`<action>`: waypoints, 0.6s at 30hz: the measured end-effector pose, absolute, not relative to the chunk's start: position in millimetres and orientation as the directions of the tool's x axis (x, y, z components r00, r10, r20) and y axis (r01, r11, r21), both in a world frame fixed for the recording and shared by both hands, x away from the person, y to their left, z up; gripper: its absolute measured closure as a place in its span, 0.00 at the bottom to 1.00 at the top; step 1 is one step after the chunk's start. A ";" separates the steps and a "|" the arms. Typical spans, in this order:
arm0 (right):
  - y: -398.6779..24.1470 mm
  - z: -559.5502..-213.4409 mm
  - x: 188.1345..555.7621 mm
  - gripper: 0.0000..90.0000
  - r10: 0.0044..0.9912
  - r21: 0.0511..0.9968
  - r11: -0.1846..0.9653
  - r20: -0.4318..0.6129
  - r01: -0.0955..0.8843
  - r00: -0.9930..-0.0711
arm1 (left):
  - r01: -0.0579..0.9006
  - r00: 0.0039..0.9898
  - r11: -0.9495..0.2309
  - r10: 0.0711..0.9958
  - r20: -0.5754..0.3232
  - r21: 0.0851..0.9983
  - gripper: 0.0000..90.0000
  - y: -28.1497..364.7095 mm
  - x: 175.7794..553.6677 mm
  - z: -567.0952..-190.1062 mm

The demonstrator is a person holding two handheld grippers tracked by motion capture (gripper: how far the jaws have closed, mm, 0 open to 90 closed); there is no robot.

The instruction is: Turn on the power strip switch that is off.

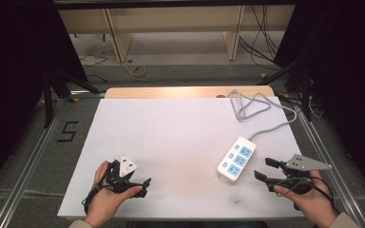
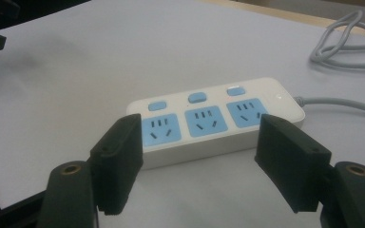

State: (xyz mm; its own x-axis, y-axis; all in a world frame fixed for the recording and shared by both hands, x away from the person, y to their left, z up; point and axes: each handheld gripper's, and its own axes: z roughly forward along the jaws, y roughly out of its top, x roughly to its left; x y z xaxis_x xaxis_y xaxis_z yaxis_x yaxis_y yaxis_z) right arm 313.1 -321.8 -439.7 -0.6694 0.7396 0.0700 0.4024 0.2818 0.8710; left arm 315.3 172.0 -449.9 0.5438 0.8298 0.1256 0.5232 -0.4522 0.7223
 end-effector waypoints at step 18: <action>-315.7 -431.8 311.5 0.70 0.737 0.862 0.333 0.015 0.382 -0.676 | 0.522 0.531 -0.446 0.837 0.132 0.728 0.06 173.6 318.5 -449.9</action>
State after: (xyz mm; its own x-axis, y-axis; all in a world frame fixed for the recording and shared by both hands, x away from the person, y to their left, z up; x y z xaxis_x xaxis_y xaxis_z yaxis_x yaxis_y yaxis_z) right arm 311.5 -315.7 -431.8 -0.6755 0.7372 0.0147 0.3824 0.3332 0.8618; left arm 318.5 173.6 -449.9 0.5309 0.8371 0.1319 0.5217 -0.4455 0.7276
